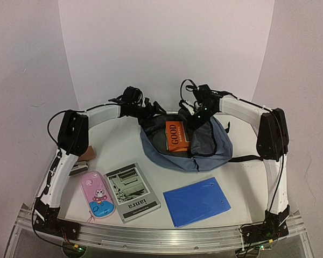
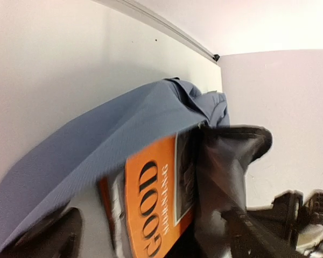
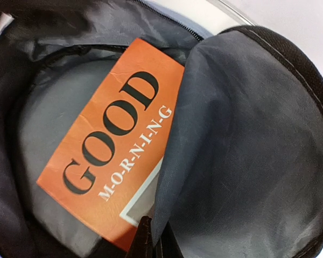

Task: Pack the student bag
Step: Place the book in the student bag.

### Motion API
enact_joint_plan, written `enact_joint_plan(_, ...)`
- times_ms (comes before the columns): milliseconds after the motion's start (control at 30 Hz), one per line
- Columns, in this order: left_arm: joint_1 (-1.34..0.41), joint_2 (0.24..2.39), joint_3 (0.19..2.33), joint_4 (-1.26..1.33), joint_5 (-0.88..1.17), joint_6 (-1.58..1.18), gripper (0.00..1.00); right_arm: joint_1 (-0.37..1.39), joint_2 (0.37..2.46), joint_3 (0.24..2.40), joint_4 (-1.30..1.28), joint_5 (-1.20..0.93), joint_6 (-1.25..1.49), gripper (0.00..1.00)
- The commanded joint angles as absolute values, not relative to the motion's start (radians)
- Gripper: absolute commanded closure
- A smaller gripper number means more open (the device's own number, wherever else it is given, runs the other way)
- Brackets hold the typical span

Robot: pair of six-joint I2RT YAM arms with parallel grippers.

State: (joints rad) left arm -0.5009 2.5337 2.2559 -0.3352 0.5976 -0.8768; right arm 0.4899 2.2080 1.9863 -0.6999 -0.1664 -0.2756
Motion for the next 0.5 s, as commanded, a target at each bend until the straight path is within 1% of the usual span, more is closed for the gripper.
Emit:
enact_joint_plan(0,-0.456,2.336,2.239,-0.510,0.584,-0.717,0.00,0.458,2.266,2.064,-0.680,-0.091,-0.338,0.83)
enact_joint_plan(33,-0.447,2.302,2.198,-0.535,0.594,-0.695,0.00,0.458,2.263,2.070,-0.682,-0.099,-0.331,0.72)
enact_joint_plan(100,-0.439,2.218,2.106,-0.613,0.578,-0.612,0.00,0.458,2.235,2.065,-0.684,-0.112,-0.314,0.40)
enact_joint_plan(167,-0.439,2.109,1.995,-0.671,0.549,-0.543,0.00,0.457,2.188,2.036,-0.684,-0.139,-0.305,0.16)
enact_joint_plan(200,-0.439,2.065,1.921,-0.692,0.545,-0.517,0.00,0.457,2.154,2.009,-0.684,-0.160,-0.306,0.08)
enact_joint_plan(233,-0.439,2.011,1.836,-0.707,0.542,-0.498,0.00,0.457,2.122,1.982,-0.683,-0.184,-0.310,0.03)
enact_joint_plan(267,-0.439,1.953,1.756,-0.720,0.538,-0.485,0.00,0.458,2.085,1.948,-0.679,-0.217,-0.315,0.02)
enact_joint_plan(467,-0.439,1.730,1.450,-0.800,0.543,-0.447,0.00,0.499,1.906,1.772,-0.647,-0.333,-0.328,0.02)
